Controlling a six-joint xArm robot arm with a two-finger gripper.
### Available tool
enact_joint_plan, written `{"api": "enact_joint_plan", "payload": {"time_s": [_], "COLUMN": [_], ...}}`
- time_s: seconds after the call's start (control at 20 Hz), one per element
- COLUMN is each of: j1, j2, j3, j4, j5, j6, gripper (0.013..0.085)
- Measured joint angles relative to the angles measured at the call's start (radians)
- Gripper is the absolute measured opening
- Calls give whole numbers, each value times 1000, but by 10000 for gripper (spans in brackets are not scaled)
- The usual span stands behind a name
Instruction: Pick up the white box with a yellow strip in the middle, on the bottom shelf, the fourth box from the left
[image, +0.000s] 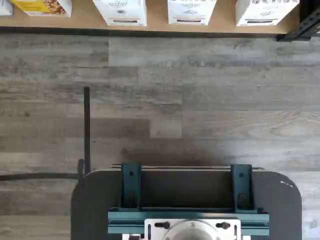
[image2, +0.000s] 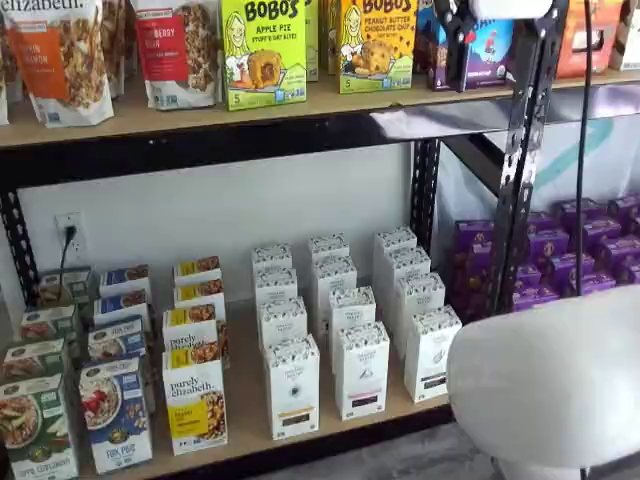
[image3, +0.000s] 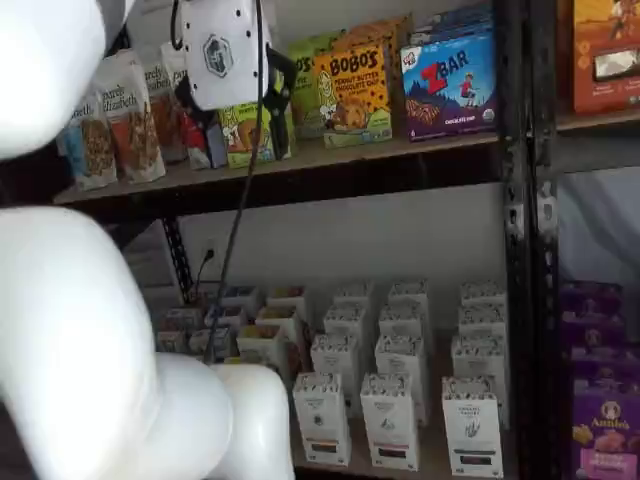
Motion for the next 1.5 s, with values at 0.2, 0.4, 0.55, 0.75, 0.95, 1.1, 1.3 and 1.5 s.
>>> {"api": "enact_joint_plan", "payload": {"time_s": [0.2, 0.4, 0.55, 0.75, 0.95, 1.1, 1.3, 1.5], "j1": [3, 5, 32, 53, 73, 75, 90, 102], "j2": [5, 2, -11, -24, -41, -43, -40, -21], "j3": [-3, 14, 45, 100, 182, 240, 331, 418], "j4": [-4, -8, -35, -57, -72, -65, -72, -72], "j5": [9, -1, -28, -82, -175, -240, -347, -457], "j6": [1, 2, 16, 32, 51, 58, 76, 93], "gripper": [850, 850, 850, 850, 850, 850, 850, 850]}}
